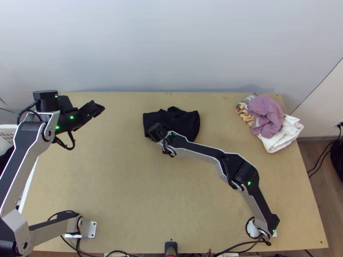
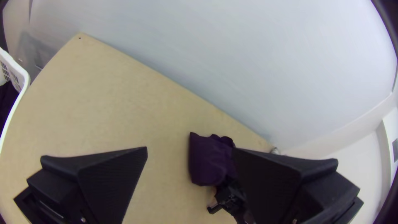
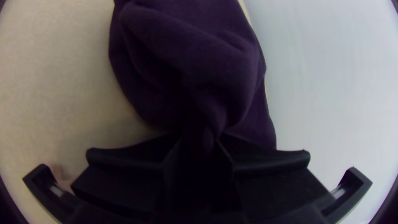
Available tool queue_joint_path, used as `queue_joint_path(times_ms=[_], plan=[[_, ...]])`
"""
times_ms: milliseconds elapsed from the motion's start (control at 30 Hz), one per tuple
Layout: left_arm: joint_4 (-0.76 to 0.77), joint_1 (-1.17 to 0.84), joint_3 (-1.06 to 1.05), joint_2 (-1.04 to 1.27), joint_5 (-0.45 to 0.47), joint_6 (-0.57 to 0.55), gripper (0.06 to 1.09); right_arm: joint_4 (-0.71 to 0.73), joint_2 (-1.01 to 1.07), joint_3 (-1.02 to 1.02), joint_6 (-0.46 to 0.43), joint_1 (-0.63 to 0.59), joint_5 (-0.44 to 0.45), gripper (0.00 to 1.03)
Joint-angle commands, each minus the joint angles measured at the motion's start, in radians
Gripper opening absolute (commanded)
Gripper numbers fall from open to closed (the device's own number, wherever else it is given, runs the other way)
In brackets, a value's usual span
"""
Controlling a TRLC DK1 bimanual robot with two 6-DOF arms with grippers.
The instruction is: Fold the t-shirt
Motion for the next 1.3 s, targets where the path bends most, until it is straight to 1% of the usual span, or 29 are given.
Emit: queue_joint_path(times_ms=[0, 100, 200, 367, 467, 567, 667, 800, 967, 1200, 1267], plan=[[0.000, -0.004, 0.008, -0.007, 0.000, -0.003, 1.05, 0.051, -0.040, 0.025, 0.044, -0.014, 0.030, 0.03], [-0.001, -0.006, 0.008, -0.015, 0.000, -0.003, 1.05, 0.060, -0.072, 0.094, 0.095, -0.014, 0.033, 0.03], [-0.004, -0.006, 0.008, -0.018, 0.000, -0.003, 1.05, 0.049, -0.122, 0.127, 0.110, -0.008, 0.043, 0.03], [-0.007, -0.010, 0.012, -0.029, 0.000, -0.011, 1.05, -0.008, -0.211, 0.149, 0.148, -0.008, 0.066, 0.03], [-0.015, -0.010, 0.012, -0.038, 0.000, -0.014, 1.05, -0.037, -0.274, 0.149, 0.177, -0.023, 0.094, 0.03], [-0.026, -0.007, 0.008, -0.049, 0.000, -0.014, 1.05, -0.095, -0.345, 0.147, 0.229, -0.051, 0.117, 0.03], [-0.038, 0.001, 0.002, -0.064, -0.001, -0.012, 1.05, -0.121, -0.429, 0.118, 0.257, -0.097, 0.145, 0.03], [-0.053, 0.001, -0.001, -0.090, 0.000, -0.012, 1.05, -0.147, -0.557, 0.057, 0.272, -0.203, 0.163, 0.03], [-0.066, 0.001, -0.031, -0.115, -0.001, -0.012, 1.05, -0.176, -0.725, -0.054, 0.257, -0.402, 0.155, 0.03], [-0.066, 0.001, -0.060, -0.127, -0.003, -0.014, 1.05, -0.179, -0.902, -0.219, 0.187, -0.709, 0.040, 0.03], [-0.066, 0.001, -0.072, -0.131, -0.003, -0.014, 1.05, -0.178, -0.934, -0.252, 0.173, -0.804, -0.007, 0.03]])
